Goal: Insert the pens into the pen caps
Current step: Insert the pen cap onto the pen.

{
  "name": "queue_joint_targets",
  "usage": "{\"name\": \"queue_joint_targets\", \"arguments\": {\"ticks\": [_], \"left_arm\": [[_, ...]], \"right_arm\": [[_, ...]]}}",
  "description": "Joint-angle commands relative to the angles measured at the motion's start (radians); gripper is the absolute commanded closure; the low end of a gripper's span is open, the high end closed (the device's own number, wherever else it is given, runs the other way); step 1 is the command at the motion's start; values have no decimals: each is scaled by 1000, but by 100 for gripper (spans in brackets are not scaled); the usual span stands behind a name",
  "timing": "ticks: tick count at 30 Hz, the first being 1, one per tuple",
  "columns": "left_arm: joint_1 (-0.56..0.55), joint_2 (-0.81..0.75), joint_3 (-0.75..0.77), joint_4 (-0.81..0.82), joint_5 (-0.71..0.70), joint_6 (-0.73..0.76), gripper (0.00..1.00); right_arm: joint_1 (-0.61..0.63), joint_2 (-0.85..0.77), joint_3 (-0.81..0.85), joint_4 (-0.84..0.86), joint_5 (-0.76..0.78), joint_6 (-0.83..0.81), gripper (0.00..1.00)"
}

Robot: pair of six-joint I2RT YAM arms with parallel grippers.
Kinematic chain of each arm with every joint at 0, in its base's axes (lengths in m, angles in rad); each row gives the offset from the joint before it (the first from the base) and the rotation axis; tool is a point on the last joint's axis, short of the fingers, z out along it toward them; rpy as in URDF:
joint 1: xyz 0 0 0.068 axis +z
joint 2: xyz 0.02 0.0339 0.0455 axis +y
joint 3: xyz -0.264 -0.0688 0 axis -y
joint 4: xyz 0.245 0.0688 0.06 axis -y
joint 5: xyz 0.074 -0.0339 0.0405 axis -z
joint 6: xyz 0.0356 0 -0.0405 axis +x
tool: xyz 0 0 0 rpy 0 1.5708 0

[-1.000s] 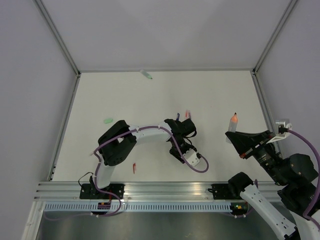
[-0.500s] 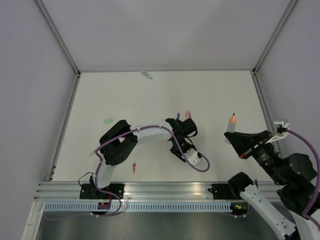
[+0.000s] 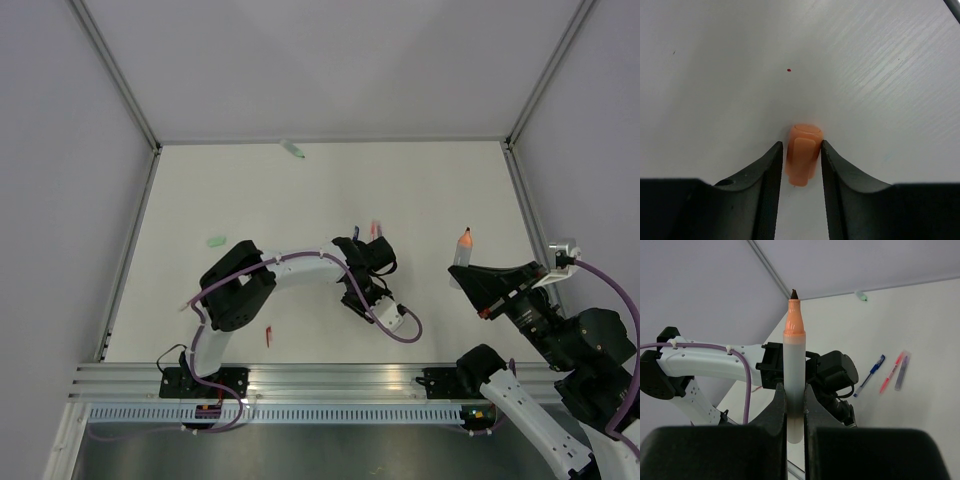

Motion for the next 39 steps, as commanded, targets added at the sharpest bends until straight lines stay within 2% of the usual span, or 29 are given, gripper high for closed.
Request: {"name": "queue_joint_targets", "arguments": {"ticks": [1,18,27,30,32,33,39], "left_arm": [[-8,71,5,-4,-67,-34,59],[-22,106,5,-15,-87,-88,54],[-30,125,-1,-43,-108,-135,67],[-30,115,-5,-43,-85,-165,76],[-30,106,-2,-43,-62,-189,87],[-30,99,-2,-26,-56,-224,91],[-13,-35,-40,92,19,-434,96]], "right_arm": [[6,-15,13,22,-19,18,100],[6,-15,33,22,-26,40,100],[8,-6,33,38,-36,55,100],[8,0,30,54,-45,64,100],[8,5,24,60,-42,69,100],[9,8,11,68,-39,69,100],[8,71,-47,107,-16,70,100]]}}
